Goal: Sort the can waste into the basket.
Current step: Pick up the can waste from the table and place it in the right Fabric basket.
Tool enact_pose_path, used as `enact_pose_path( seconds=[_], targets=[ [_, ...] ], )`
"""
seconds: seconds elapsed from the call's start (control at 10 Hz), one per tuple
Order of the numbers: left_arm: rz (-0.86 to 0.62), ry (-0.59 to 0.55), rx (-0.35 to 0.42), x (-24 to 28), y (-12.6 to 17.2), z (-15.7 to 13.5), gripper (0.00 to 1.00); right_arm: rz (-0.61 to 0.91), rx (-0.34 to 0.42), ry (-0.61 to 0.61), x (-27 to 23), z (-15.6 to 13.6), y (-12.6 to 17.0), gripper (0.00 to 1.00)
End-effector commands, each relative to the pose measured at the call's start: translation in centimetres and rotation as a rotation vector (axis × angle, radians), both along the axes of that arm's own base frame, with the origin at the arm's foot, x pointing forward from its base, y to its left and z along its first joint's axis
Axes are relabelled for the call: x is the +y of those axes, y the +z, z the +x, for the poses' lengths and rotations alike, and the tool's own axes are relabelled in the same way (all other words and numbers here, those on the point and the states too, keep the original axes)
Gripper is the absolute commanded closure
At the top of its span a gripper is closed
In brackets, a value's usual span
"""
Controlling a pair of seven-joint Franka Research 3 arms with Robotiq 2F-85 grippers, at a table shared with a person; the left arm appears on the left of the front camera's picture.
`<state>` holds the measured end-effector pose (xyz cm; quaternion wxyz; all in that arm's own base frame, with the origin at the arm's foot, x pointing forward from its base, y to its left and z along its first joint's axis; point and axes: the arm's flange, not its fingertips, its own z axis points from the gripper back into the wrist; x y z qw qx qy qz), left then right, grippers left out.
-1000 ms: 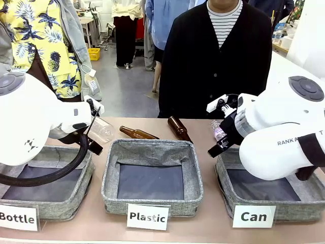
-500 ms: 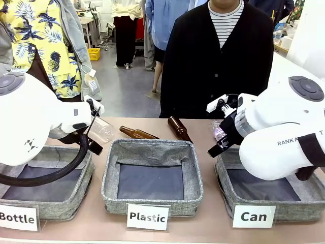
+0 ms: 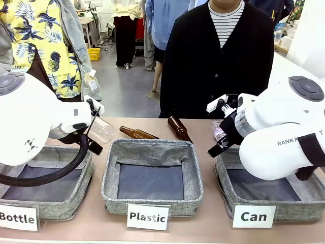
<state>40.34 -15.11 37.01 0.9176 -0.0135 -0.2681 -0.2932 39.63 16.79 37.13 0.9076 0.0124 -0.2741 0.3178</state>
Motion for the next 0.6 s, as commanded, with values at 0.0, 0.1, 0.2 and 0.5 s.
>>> enact_pose_path(
  seconds=[0.0, 0.1, 0.2, 0.5],
  targets=[
    [0.0, 0.0, 0.0, 0.0, 0.0, 0.0, 0.0, 0.001, 0.0, 0.0, 0.0, 0.0, 0.0, 0.0],
    [0.0, 0.0, 0.0, 0.0, 0.0, 0.0, 0.0, 0.001, 0.0, 0.0, 0.0, 0.0, 0.0, 0.0],
    [0.0, 0.0, 0.0, 0.0, 0.0, 0.0, 0.0, 0.0, 0.0, 0.0, 0.0, 0.0, 0.0, 0.0],
    [-0.123, -0.089, -0.024, 1.1, 6.4, -3.1, 0.0, 0.127, 0.096, 0.091, -1.6, -1.4, 5.4, 0.0]
  ],
)
